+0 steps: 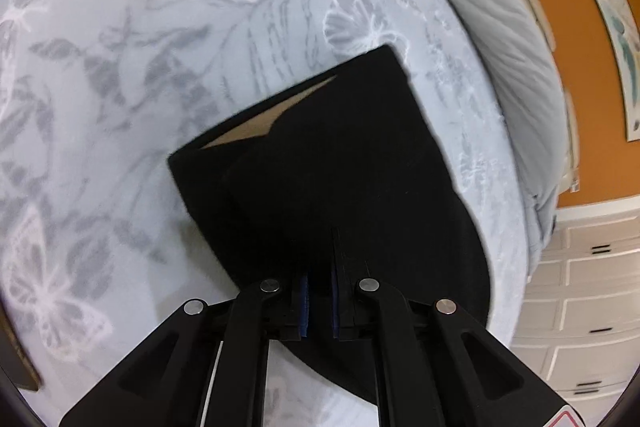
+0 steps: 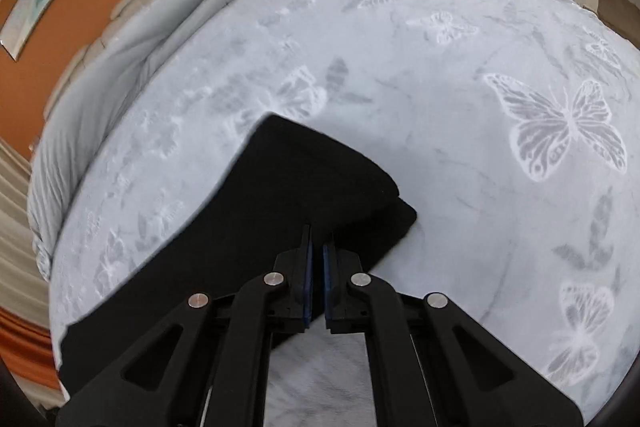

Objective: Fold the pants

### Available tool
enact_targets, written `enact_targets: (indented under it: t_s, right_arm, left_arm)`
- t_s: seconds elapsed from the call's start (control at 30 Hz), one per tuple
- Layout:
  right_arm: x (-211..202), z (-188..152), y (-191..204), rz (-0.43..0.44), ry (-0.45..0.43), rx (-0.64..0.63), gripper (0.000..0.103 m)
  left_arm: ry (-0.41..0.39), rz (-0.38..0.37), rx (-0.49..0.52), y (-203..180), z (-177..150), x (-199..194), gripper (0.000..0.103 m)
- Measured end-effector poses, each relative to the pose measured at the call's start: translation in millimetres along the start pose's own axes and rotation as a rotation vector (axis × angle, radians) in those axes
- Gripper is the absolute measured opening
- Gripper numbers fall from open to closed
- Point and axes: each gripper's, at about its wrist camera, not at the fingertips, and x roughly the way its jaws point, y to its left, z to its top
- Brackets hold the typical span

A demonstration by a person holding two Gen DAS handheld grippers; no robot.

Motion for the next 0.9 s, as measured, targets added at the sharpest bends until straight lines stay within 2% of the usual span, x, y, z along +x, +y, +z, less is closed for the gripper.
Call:
enact_targets:
  t_s: [0.03,0.07,0.13,0.17,0.2,0.23,0.3,0.33,0.37,0.4,0.47,0.5,0.57,0.63,0.7,0.73,0.77,0.8,0.83,0.87,0.9]
  right_arm:
    - [-5,1,4,0.005,-0.021,-0.022,0.003]
    - [-3,1,9,-0.034,-0.024,-0.062,0.003]
    - [13,-6,2,-0.109,0.054,-0.077,0.004]
    - [22,-8,-2,-0.15,0.11,-0.071,0.006]
    - [22,-8,-7,-0.164,0.128,-0.056,0.01]
    - [11,-4,-8,-0.181,0.1,-0.04,0.014]
    - [-20,3,-3,-0.281,0.001,-0.04,0.03]
    - [-39,2,2,-0.293,-0.066,-0.038,0.036]
    - [-55,4,8,-0.278,-0.13,-0.035,0.043]
    - [-74,1,20,-0.218,-0.193,-0.039,0.048]
    - [-88,-6,45,-0.104,-0.217,-0.066,0.053]
    - [-91,-13,64,-0.03,-0.212,-0.095,0.055]
    - [-81,-30,110,0.069,-0.158,-0.2,0.058]
    - [-64,-55,156,0.114,-0.099,-0.329,0.058]
    - [-44,-86,203,0.14,-0.032,-0.458,0.058]
    - [-39,-97,216,0.145,-0.014,-0.499,0.058]
    - [-29,-116,240,0.157,0.014,-0.569,0.058]
    - [-22,-129,255,0.171,0.04,-0.617,0.058]
    - [-15,-145,271,0.187,0.066,-0.669,0.058]
    - [-8,-163,293,0.211,0.096,-0.738,0.058]
    - [-4,-173,305,0.231,0.115,-0.776,0.058]
  left_arm:
    - [-0.017,-0.001,0.027,-4,-1,-7,0.006]
    - [-0.028,0.019,0.053,-6,-2,-11,0.006]
    - [-0.01,0.071,0.071,-5,-2,-7,0.009]
    - [0.005,0.113,0.05,0,-2,-3,0.01]
    - [0.003,0.114,0.019,5,-3,-6,0.01]
    - [-0.005,0.096,0.001,7,-3,-11,0.011]
    - [-0.075,0.071,-0.003,4,-7,-41,0.013]
    - [-0.115,0.083,0.009,1,-9,-53,0.022]
    - [-0.198,0.123,0.031,-5,-13,-73,0.041]
    - [-0.248,0.141,0.036,-9,-16,-83,0.049]
    - [-0.299,0.122,0.062,-22,-20,-92,0.053]
    - [-0.292,0.105,0.091,-29,-21,-90,0.053]
    - [-0.231,0.086,0.179,-53,-25,-69,0.063]
    - [-0.16,0.111,0.259,-70,-30,-39,0.063]
    - [-0.082,0.233,0.301,-75,-31,4,0.063]
    - [-0.047,0.309,0.295,-69,-31,20,0.053]
    - [-0.029,0.365,0.294,-60,-34,33,0.051]
    - [-0.055,0.372,0.328,-61,-39,31,0.05]
    - [-0.072,0.419,0.378,-66,-46,28,0.044]
    - [-0.074,0.484,0.433,-66,-55,27,0.045]
    - [-0.047,0.52,0.431,-59,-59,30,0.047]
